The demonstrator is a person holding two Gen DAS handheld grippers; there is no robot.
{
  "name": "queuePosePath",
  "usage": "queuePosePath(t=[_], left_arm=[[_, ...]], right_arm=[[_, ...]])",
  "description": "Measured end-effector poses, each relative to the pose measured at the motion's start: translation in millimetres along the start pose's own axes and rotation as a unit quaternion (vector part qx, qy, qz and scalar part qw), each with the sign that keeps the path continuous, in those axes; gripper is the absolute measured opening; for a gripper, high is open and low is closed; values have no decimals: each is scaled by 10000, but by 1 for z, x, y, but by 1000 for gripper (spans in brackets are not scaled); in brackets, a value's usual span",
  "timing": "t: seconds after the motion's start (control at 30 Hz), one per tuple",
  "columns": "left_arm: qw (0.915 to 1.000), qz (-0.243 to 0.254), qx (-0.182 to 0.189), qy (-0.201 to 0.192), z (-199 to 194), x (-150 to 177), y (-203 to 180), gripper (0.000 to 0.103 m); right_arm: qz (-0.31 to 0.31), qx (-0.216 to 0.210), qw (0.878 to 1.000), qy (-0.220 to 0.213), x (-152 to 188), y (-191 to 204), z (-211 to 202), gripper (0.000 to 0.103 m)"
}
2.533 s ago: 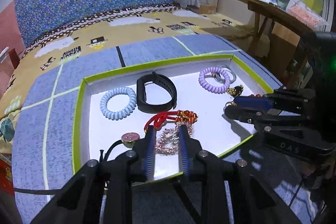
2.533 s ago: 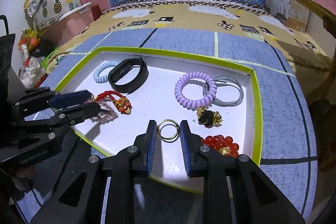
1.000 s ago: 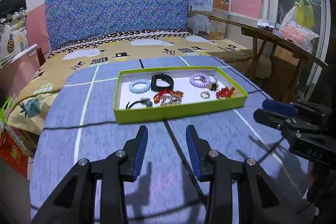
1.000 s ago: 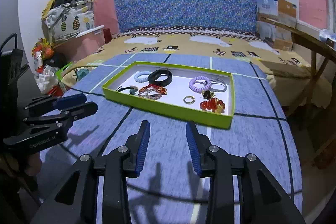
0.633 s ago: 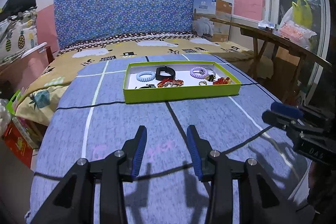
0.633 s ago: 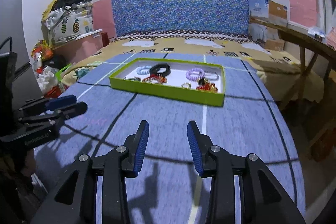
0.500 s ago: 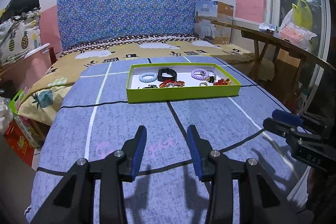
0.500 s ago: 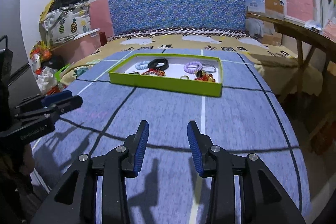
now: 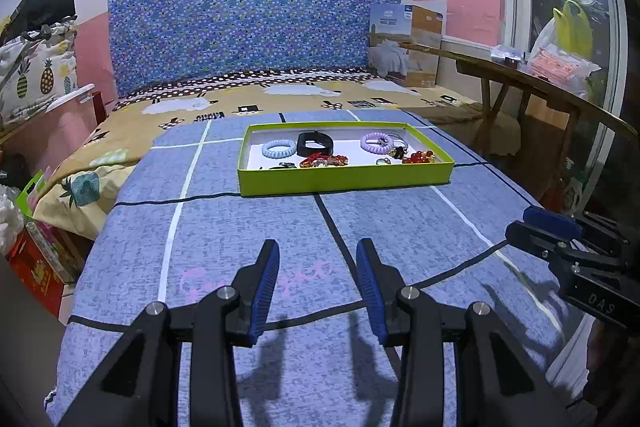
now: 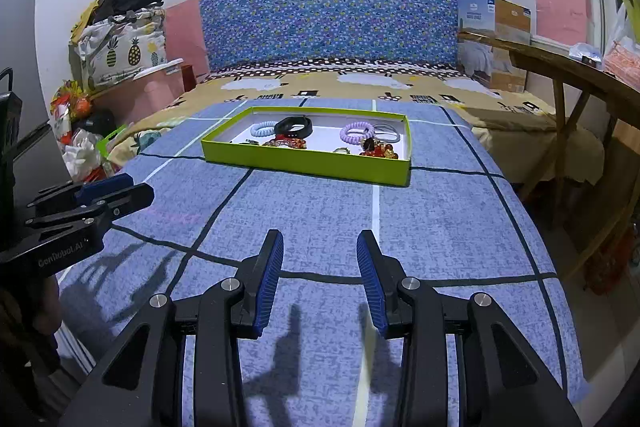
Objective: Organize jewelry
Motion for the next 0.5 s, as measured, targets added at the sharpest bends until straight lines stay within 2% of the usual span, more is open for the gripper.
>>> queuePosePath(t=[0.5], left_arm=[[10000, 39, 12, 47, 1, 2, -4, 42]], right_arm=[[-13, -11, 10000, 35, 0, 1, 0, 39]])
Point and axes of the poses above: each gripper's, at about its wrist camera, not at the fingertips, and z roughly the way its jaws point, y to its left, x to its underside, the point moved 7 cm from there along z, roughly the way its jaws point, and after that the axes turned 13 degrees about -y, right-handed, at the moved point
